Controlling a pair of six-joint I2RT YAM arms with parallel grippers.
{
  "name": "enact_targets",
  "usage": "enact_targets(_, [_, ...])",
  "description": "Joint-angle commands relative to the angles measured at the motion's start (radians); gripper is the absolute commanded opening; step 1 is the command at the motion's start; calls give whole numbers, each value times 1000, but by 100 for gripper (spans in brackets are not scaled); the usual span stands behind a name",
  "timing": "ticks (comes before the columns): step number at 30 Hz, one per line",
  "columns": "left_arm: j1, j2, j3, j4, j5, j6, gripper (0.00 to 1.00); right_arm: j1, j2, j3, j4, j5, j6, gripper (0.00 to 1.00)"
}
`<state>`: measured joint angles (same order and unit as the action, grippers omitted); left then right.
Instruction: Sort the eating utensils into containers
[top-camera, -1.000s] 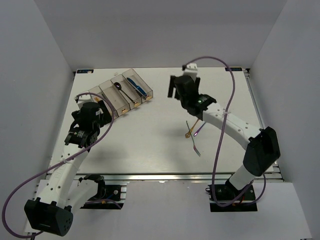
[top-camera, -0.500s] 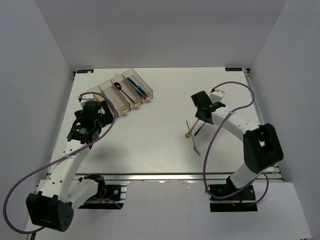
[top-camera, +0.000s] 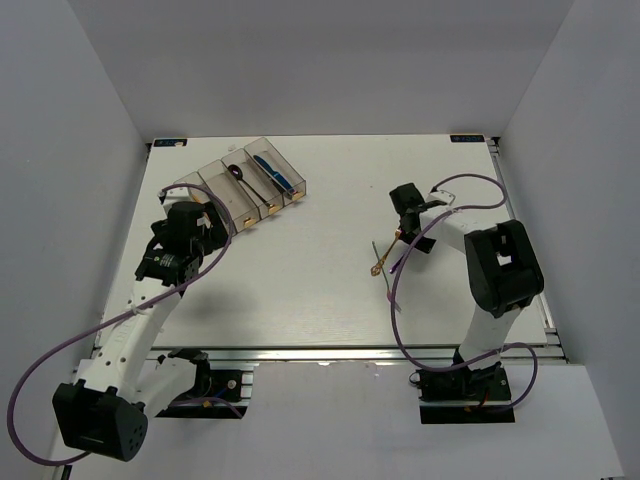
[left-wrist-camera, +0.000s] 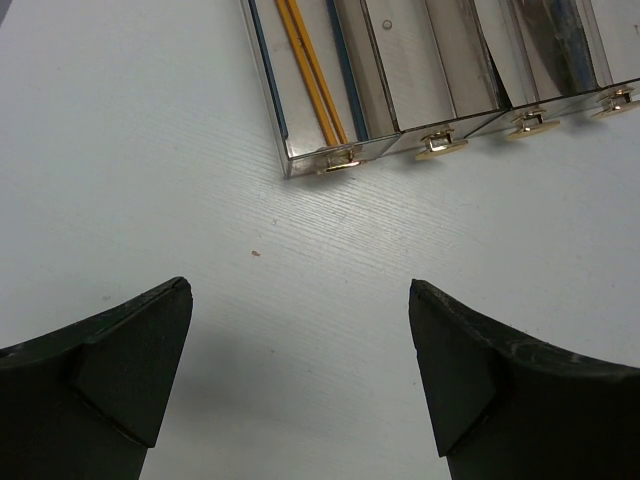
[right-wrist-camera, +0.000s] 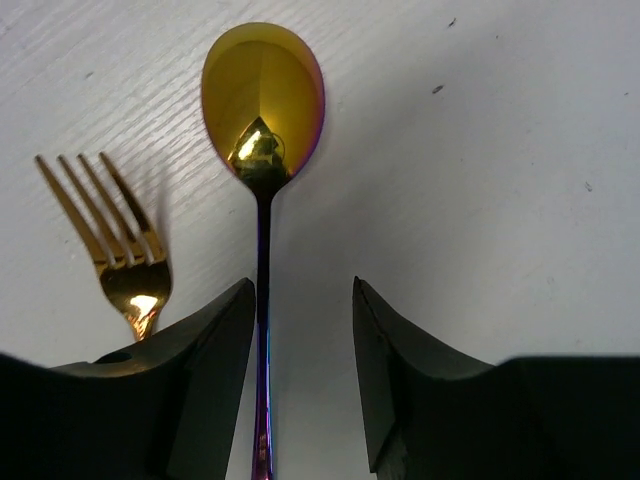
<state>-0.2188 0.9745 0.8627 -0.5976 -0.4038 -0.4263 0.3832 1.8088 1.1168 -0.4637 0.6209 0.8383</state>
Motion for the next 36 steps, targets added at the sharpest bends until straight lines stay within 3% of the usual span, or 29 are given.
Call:
enact_targets(1, [4,-2,-1,15,11,8,98,-27,23,21,31,-21,19,49])
enact_targets(5, [4,4,-2,16,14,8,98,-40,23,-21,95,-47,10,46])
enact_targets(9, [4,6,-2,16,17,9,98,-53,14,-38,97,-62,19,32])
enact_targets(10, [4,7,-2,18,17,9,98,-55,0,-44,97,-64,21,20])
enact_targets(13, [4,10,-1,16,17,9,98,-53,-44,-57,89,-49,22,0])
enact_targets(19, [4,7,2,22,39,8,98,-20,-153,-15,72,-24,-70,0])
enact_targets(21, [4,4,12,36,115,-5,98,17,-189,-23,127,-118,-194,0])
enact_targets(23, [4,-8,9,91,302,-38,98,48,-245,-46,229,-238,-327,0])
enact_targets(24, [4,-16,-16,129,383,-57,98,57,-284,-55,264,-392,-367,0])
enact_targets(27, [3,-49,-92,397,721,-208,98,112,-362,-90,350,-611,-442,0])
enact_targets(28, [-1,-56,-158,583,779,-318,98,132,-383,-98,364,-654,-453,0])
enact_targets(31, [-25,-40,-256,900,870,-468,98,239,-459,-114,405,-664,-473,0])
enact_targets(36, [-97,76,-275,1114,890,-604,98,361,-519,-129,489,-694,-452,0])
